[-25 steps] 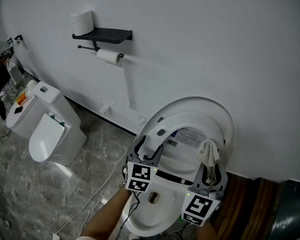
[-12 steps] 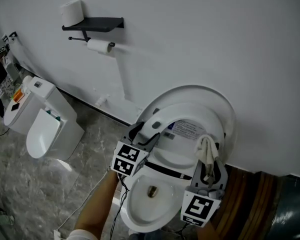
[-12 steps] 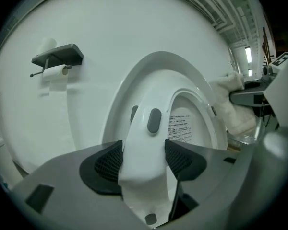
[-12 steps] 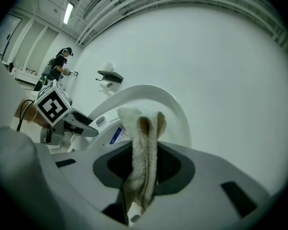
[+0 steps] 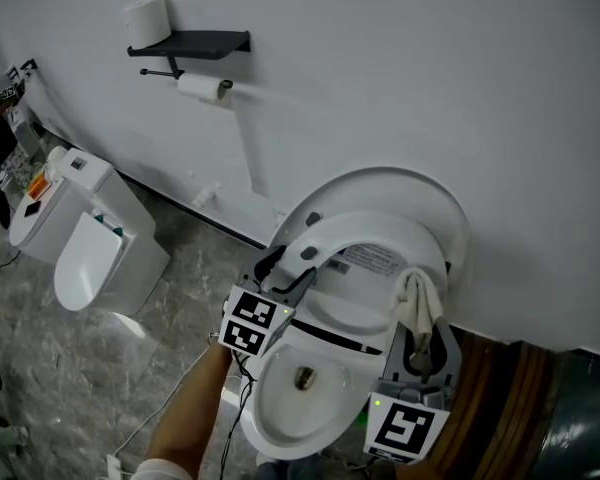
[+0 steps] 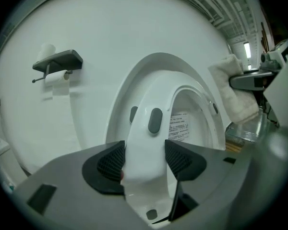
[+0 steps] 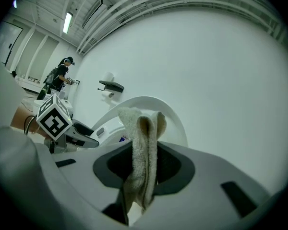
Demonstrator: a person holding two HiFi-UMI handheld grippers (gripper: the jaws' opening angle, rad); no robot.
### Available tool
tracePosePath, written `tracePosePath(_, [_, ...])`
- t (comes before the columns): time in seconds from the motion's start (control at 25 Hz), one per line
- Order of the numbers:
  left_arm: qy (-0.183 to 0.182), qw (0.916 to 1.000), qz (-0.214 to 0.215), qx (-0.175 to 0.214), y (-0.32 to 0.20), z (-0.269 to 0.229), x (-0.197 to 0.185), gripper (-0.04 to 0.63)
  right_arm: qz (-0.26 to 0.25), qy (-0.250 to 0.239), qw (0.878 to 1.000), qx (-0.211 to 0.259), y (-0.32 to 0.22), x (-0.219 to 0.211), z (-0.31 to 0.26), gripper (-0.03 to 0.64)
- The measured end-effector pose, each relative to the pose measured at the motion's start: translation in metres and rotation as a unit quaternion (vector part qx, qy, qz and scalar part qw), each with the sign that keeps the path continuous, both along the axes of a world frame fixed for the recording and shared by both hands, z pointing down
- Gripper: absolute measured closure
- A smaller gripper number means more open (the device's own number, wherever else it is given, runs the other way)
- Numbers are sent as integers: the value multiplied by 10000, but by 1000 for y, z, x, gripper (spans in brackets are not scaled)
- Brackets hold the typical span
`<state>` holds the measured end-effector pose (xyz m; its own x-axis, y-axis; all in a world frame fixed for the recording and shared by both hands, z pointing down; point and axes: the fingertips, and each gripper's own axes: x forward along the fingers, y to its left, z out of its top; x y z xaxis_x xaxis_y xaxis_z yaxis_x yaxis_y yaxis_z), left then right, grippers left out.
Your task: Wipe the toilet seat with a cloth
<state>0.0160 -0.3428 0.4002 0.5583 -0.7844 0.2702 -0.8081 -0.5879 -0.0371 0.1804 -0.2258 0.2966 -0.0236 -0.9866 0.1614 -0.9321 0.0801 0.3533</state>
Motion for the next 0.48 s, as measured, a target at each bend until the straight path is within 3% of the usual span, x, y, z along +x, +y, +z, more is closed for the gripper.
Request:
tracePosePath(0.24, [67,9999,-50,116,20,-2,-8,318,-196,13,9996,224,19,-9,-35,517])
tracePosePath(0.48, [57,9999,-59,82,43,-2,-15,318,-78,-28,9995,320,37,-6,-52,517])
